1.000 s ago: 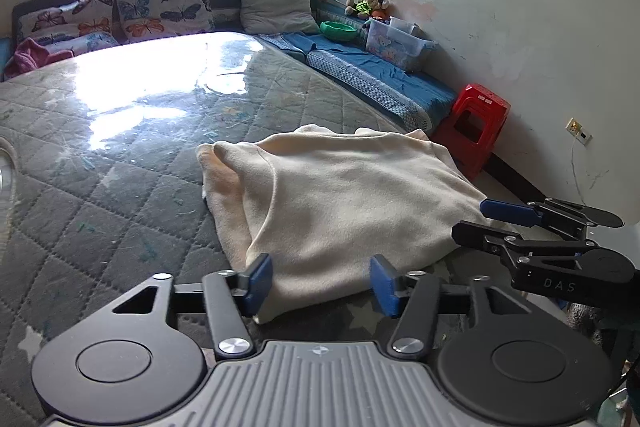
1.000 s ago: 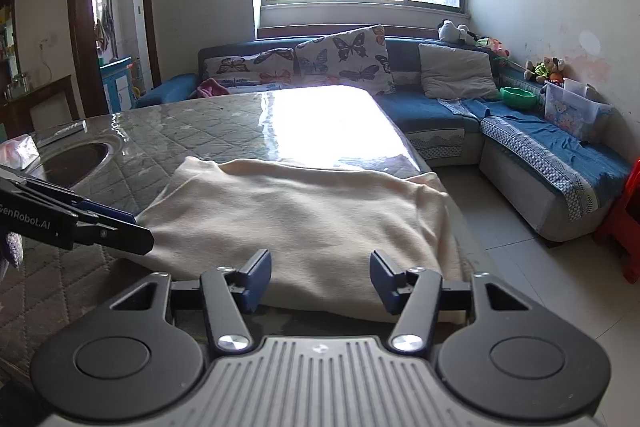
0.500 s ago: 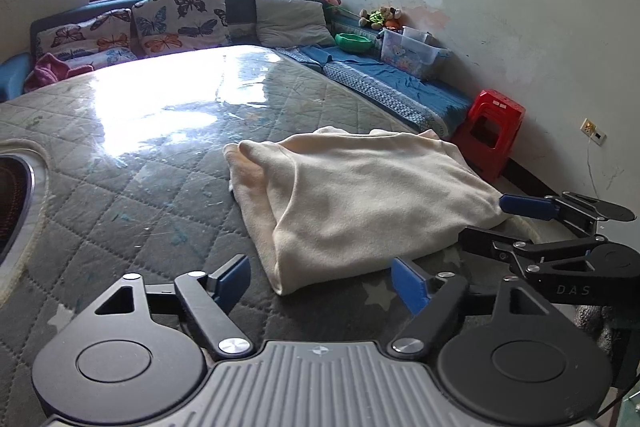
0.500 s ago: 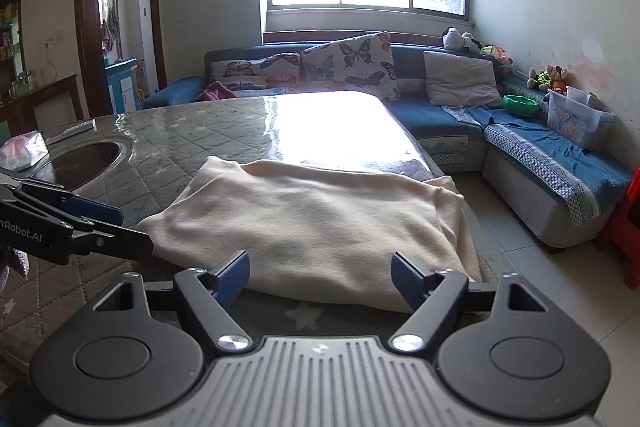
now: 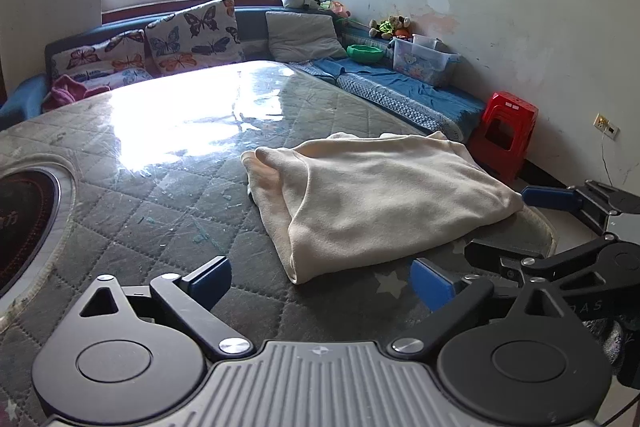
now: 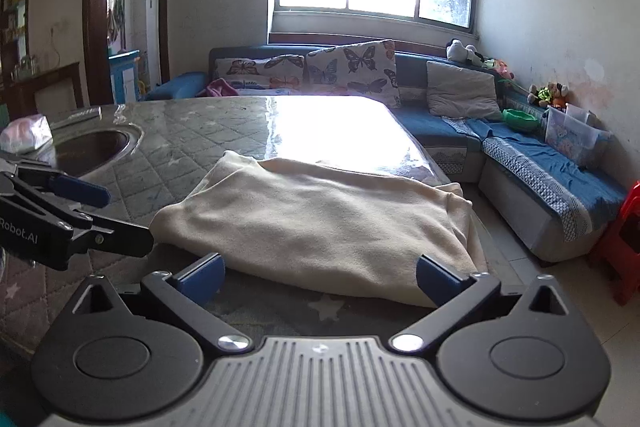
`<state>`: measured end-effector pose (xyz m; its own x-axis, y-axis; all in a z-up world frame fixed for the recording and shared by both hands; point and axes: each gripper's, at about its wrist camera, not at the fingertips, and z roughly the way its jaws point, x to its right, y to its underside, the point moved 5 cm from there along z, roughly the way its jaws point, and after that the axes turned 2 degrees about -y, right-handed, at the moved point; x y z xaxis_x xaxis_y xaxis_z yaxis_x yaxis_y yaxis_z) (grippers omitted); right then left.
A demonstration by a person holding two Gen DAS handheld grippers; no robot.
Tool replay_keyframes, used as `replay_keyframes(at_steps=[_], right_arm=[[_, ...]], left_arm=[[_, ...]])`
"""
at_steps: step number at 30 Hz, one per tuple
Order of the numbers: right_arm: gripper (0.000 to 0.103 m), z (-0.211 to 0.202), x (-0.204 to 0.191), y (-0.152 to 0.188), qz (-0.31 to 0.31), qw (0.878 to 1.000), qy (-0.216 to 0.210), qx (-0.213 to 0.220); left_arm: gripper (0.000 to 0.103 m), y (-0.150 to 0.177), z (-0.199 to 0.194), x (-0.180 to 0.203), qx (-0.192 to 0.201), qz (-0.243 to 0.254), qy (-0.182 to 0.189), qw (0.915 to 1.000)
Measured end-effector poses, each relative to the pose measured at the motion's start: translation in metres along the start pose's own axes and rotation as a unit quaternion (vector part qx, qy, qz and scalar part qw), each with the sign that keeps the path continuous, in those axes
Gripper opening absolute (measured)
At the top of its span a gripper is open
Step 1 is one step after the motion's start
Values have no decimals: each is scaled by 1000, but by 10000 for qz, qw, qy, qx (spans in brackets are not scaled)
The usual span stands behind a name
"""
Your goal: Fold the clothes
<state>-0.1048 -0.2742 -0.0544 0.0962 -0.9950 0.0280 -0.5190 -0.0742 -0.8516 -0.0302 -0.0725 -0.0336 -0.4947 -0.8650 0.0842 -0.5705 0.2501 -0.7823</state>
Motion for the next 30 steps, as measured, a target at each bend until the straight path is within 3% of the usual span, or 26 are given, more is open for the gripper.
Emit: replay_keyframes(at_steps=[30], right_arm=[[103, -13, 8, 22, 397, 9972, 588, -228]], left_arm=[[103, 18, -10, 11, 111, -88, -305, 9994]])
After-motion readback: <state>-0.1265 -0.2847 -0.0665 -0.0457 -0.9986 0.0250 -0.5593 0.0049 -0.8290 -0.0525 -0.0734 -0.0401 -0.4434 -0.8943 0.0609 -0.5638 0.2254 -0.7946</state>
